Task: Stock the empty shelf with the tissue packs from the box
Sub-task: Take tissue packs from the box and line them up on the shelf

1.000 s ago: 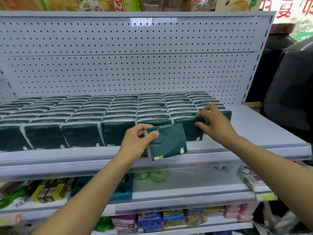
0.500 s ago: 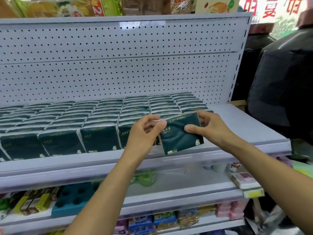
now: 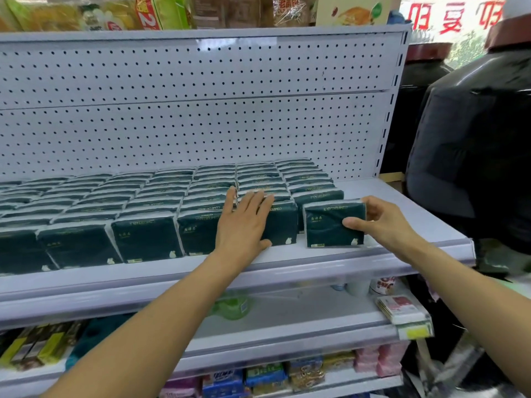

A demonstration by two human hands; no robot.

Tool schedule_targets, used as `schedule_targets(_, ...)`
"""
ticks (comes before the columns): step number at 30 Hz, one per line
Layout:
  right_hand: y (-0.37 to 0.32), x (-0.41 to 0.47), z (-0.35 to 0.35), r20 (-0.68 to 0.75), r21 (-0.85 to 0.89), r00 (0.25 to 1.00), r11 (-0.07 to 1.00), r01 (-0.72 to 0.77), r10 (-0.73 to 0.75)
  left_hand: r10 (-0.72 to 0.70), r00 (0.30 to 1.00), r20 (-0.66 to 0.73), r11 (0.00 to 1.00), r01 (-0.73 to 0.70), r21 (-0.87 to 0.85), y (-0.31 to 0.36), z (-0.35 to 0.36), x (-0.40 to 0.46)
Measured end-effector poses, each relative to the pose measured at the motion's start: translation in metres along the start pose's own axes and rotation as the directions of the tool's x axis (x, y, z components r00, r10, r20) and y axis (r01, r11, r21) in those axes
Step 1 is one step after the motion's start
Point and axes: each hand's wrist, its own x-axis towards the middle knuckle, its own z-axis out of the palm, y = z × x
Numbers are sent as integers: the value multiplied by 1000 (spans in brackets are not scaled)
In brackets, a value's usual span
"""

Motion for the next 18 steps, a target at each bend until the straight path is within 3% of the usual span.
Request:
schedule_targets(6,5,16,20,-90,-189,989,977,95,-114,-14,1000,8,1000,14,8,1,4,1)
schedule_targets(14,5,19,32,-155,-261,982,963,65,-108,-22,1000,-4,1000,22,8,3,7,2)
schedule_targets(18,-1,13,34,-156,-386,986,922,-8,-57,-46,999,-3,998,46,-33,4,1,1)
